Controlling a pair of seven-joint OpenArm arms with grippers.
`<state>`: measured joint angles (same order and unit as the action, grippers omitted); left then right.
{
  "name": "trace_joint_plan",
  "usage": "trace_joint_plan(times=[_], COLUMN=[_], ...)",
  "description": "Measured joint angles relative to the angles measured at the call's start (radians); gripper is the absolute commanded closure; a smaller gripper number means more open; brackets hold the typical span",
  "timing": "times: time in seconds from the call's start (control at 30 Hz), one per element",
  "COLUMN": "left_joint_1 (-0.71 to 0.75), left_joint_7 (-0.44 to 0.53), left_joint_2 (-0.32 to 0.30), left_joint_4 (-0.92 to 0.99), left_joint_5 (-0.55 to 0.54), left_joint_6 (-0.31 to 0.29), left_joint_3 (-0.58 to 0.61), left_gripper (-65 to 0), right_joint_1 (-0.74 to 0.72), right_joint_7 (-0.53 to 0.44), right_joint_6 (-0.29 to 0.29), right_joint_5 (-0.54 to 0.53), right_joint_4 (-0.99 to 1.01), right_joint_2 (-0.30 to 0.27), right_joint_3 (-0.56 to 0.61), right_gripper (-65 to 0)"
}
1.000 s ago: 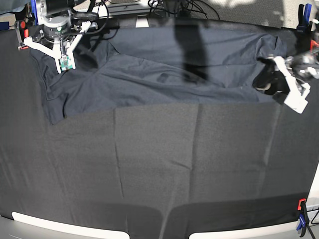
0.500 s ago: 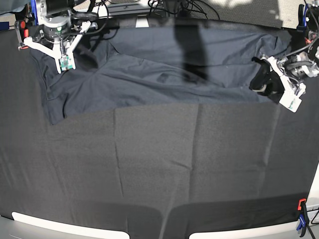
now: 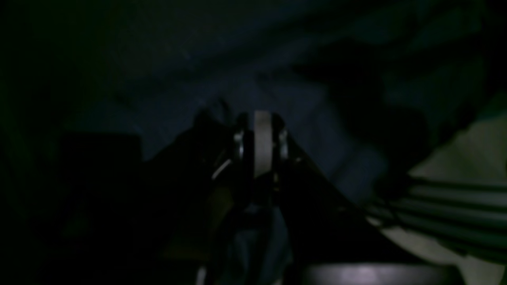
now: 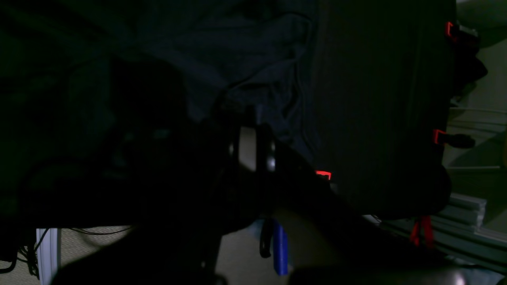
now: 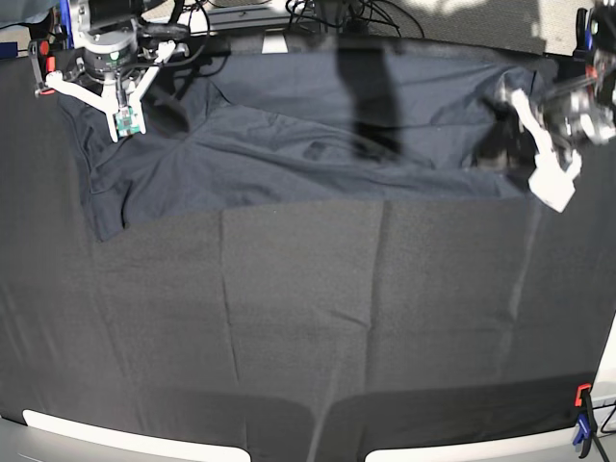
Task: Layout the t-shirt on the table in an organized manner, then fold the t-shirt properly
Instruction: 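Grasp the shirt corner with the left gripper and lift it, then hold both shirt corners and stretch them apart along the collar edge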
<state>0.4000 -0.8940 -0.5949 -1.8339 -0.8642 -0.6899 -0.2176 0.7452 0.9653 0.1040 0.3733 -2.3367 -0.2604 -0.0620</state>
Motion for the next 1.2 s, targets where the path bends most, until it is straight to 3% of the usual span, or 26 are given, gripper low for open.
trace_joint_plan(times=[0.3, 0.47, 0.67, 0.9, 1.2], left_joint_1=[0.134, 0.148, 0.154, 0.154, 0.154], left_joint_7=[0.002, 0.014, 0.01, -0.027, -0.05], left_joint_2=[-0.118, -0.119, -0.118, -0.117, -0.117], left_joint_4=[-0.058, -0.058, -0.058, -0.058, -0.058], left_joint_5=[0.001, 0.097, 0.102, 0.155, 0.137], left_joint_6=[-0.002, -0.002, -0.002, -0.002, -0.002], left_joint_3=[0.0, 0.0, 0.0, 0.0, 0.0], left_gripper=[0.0, 0.0, 0.0, 0.0, 0.0], right_joint_1=[-0.003, -0.003, -0.036, -0.082, -0.083], right_joint_7=[-0.001, -0.011, -0.017, -0.021, -0.021], right_joint_6=[0.0, 0.0, 0.0, 0.0, 0.0], right_joint_5=[-0.001, -0.003, -0.006, -0.004, -0.005], right_joint_4=[0.0, 0.011, 0.116, 0.167, 0.167], right_joint_2=[-0.026, -0.082, -0.125, -0.127, -0.124], right_joint_3=[0.0, 0.0, 0.0, 0.0, -0.04], right_gripper=[0.0, 0.0, 0.0, 0.0, 0.0])
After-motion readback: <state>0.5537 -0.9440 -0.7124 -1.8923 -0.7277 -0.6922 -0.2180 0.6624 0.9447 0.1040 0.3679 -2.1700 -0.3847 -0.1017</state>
